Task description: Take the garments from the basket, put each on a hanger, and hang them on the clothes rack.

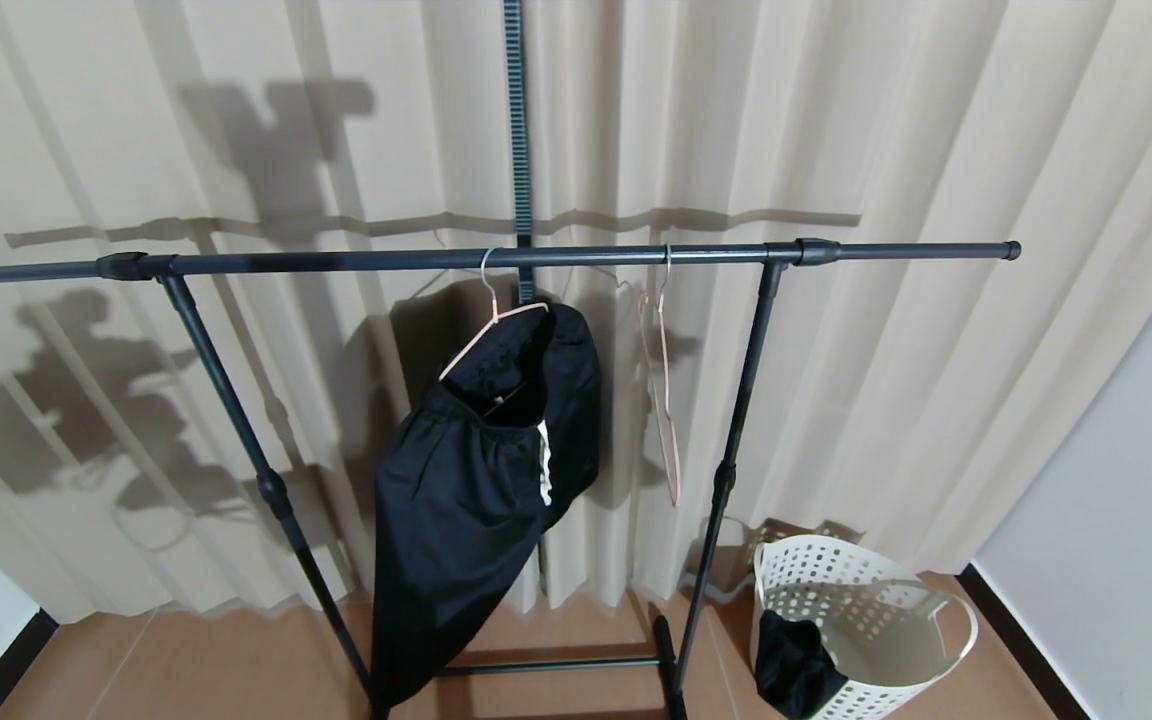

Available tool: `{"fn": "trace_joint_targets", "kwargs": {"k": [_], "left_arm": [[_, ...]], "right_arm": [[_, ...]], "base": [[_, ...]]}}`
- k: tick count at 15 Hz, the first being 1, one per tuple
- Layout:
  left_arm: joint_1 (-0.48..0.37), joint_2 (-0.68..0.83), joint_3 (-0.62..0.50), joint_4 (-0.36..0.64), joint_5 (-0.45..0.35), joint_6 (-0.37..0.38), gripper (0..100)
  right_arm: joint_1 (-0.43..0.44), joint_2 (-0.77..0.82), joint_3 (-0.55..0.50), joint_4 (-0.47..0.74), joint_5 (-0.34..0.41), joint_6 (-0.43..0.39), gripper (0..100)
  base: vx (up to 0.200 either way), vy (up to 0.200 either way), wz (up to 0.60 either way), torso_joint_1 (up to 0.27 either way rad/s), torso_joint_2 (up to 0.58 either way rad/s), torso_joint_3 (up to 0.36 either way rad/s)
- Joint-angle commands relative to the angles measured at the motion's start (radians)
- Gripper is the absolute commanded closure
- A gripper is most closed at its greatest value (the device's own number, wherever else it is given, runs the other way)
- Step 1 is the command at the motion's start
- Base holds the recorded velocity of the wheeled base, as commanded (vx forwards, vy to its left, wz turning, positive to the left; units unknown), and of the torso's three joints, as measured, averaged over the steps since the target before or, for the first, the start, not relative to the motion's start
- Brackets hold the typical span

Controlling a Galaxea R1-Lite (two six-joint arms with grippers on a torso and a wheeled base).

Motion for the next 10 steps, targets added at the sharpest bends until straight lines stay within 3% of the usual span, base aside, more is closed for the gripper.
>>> {"fn": "trace_joint_targets", "kwargs": {"k": [1,7,9,10], "left_arm": [[0.0,0.0,0.001,0.0,0.0,0.001,0],[0.0,0.0,0.001,0.0,0.0,-0.001,0],[0.0,0.0,0.001,-0.002,0.0,-0.001,0],[0.0,0.0,0.001,-0.002,0.0,-0.001,0]], "right_arm": [[0.0,0.002,0.0,0.0,0.001,-0.001,0],[0.0,0.002,0.0,0.0,0.001,0.002,0],[0.0,0.002,0.0,0.0,0.002,0.002,0],[0.0,0.002,0.0,0.0,0.002,0.002,0]], "base": [[0.0,0.0,-0.6,0.002,0.01,0.002],[0.0,0.0,-0.6,0.007,0.0,0.001],[0.0,0.0,0.0,0.0,0.0,0.0],[0.0,-0.2,0.0,0.007,0.01,0.002]]}}
